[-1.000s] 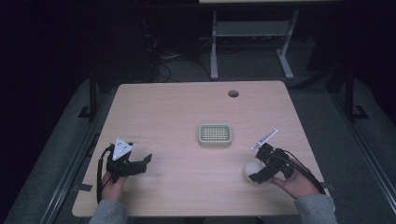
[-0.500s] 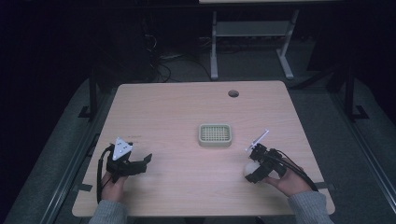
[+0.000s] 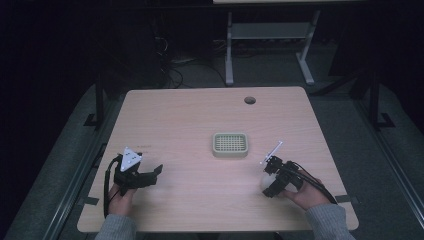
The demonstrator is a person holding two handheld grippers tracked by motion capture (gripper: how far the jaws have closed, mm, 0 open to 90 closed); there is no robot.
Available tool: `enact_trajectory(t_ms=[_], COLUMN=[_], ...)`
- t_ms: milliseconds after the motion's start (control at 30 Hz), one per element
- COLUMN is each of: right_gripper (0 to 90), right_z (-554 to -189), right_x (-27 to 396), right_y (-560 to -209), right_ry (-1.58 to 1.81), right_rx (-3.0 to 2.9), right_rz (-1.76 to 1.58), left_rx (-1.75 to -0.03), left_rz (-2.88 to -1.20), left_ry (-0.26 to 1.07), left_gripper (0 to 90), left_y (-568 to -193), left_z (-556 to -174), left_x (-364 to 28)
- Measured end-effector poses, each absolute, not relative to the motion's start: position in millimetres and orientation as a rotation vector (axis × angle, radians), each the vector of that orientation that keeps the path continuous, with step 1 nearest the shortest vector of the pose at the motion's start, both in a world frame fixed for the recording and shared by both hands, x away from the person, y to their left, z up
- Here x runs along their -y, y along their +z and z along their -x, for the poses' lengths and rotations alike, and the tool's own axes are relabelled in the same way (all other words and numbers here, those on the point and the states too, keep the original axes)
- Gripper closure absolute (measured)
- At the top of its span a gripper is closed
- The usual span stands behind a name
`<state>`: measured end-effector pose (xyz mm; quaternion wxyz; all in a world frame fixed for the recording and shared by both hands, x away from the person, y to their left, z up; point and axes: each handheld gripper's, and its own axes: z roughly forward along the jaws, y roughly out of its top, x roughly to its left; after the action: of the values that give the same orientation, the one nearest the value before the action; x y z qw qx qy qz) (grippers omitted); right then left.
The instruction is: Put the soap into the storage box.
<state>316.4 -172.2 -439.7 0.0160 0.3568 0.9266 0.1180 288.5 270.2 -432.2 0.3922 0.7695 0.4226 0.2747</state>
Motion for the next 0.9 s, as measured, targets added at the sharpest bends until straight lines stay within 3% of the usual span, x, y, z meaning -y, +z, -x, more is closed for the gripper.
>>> enact_trajectory(t_ms=[367,900], right_gripper=[22.7,23.4], right_z=[-316.9,-319.5], right_x=[169.6,168.7], right_y=[-441.7,-434.2], right_ry=[0.344,0.356], right_rx=[-2.888,-2.901], right_rz=[-1.096,-1.074], left_rx=[-1.074,-1.068], left_rz=[-1.960,-1.958], left_ry=[0.698,0.701], left_gripper=[14.9,14.8], left_y=[-432.7,-432.2], left_z=[-288.9,-288.6], left_x=[-269.4,-269.6])
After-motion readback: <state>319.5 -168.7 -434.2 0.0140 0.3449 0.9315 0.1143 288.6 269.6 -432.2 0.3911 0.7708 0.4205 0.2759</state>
